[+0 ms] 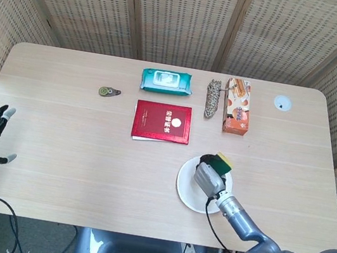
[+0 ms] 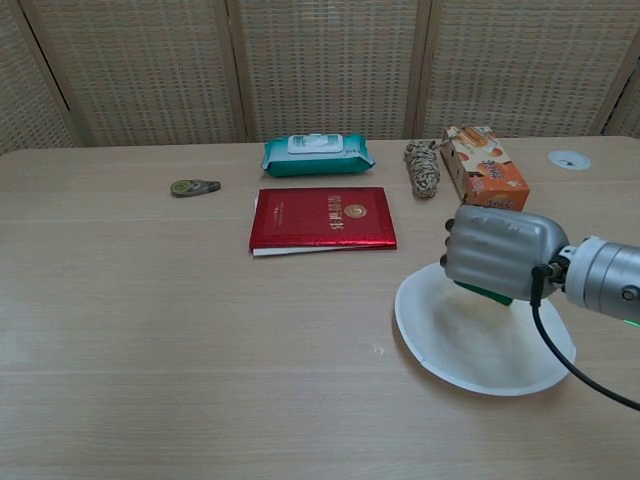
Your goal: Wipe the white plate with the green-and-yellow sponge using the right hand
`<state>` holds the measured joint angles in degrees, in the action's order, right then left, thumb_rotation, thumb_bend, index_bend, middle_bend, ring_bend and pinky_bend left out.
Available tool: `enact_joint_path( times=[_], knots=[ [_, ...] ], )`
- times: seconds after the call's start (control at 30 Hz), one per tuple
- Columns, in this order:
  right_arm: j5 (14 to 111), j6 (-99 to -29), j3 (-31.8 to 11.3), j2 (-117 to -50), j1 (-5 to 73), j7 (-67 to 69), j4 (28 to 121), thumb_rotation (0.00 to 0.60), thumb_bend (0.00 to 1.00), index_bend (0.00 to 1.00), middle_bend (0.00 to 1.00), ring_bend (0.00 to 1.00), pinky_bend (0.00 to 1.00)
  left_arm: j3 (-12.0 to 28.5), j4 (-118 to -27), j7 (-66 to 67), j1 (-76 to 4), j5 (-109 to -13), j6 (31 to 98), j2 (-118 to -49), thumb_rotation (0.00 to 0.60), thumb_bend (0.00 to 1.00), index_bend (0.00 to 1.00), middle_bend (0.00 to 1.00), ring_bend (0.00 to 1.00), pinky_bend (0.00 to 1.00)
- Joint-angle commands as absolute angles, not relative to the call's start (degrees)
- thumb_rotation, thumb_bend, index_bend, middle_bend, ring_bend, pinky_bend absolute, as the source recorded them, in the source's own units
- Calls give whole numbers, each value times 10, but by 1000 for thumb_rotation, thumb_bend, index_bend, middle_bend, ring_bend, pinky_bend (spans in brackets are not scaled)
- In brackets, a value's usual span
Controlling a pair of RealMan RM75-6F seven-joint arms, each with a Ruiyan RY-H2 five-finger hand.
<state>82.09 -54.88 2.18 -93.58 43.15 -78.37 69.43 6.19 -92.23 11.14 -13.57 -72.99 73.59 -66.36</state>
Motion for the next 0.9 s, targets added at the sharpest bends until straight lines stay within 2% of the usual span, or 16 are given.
enact_joint_path(
  times=[0.03,0.4,0.9],
  knots=[
    [834,-560,30,-956,426,-790,664,600,302,438,480,411,578,62,-922,112,-136,-729,736,-664,600,0,0,0,0,0],
    [827,-558,30,-990,414,-814,603,600,302,438,479,414,582,62,-923,109,-137,-727,735,-662,600,0,0,0,0,0],
    [815,-554,40,-1003,394,-868,586,600,302,474,479,416,583,60,-926,105,-137,-730,737,-660,600,0,0,0,0,0]
  ],
)
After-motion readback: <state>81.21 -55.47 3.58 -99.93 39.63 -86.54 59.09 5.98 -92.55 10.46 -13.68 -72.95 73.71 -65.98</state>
